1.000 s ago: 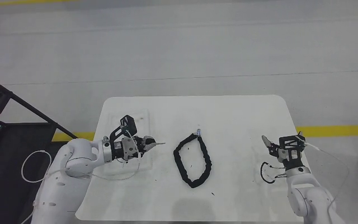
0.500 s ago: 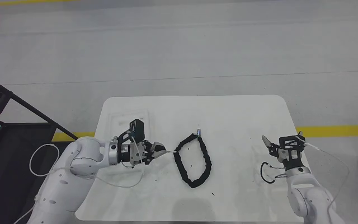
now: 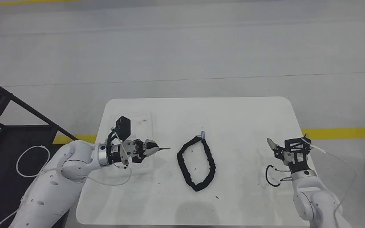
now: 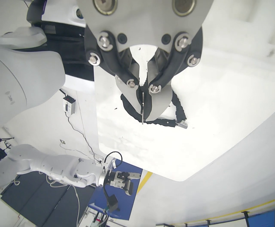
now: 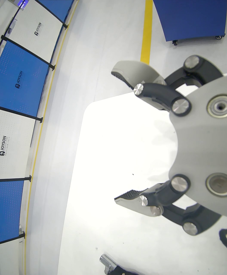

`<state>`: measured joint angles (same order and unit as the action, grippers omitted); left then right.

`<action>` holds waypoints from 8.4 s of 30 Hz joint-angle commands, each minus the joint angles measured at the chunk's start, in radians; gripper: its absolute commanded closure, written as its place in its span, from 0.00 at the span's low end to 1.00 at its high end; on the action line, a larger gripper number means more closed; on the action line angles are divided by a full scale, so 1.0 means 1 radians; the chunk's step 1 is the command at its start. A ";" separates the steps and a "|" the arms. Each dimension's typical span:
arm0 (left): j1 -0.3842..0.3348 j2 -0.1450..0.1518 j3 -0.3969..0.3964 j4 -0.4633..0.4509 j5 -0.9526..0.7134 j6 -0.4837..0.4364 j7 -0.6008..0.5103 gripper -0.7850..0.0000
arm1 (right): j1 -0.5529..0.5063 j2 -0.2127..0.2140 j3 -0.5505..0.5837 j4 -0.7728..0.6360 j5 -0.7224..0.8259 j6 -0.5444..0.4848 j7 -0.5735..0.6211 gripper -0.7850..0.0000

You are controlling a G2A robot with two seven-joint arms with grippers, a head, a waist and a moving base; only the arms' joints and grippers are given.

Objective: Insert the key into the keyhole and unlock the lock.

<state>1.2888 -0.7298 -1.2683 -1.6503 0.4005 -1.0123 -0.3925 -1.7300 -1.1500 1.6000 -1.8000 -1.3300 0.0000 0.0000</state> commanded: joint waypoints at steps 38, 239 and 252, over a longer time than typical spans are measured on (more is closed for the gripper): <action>0.054 0.065 -0.012 0.047 0.090 0.000 0.279 1.00 | 0.383 -0.062 -0.523 -0.148 -0.388 0.010 0.468 0.00; 0.054 0.065 -0.012 0.047 0.090 0.000 0.279 1.00 | 0.834 0.028 -0.760 0.376 1.701 -1.012 0.808 1.00; 0.054 0.065 -0.012 0.047 0.090 0.000 0.279 1.00 | 0.887 -0.077 -0.804 0.717 1.890 -1.012 0.808 1.00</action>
<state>1.3430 -0.6651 -1.2807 -1.6038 0.4900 -1.0123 -0.1132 -0.8528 -1.2185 0.8043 -1.1141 0.5615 -1.0123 0.8080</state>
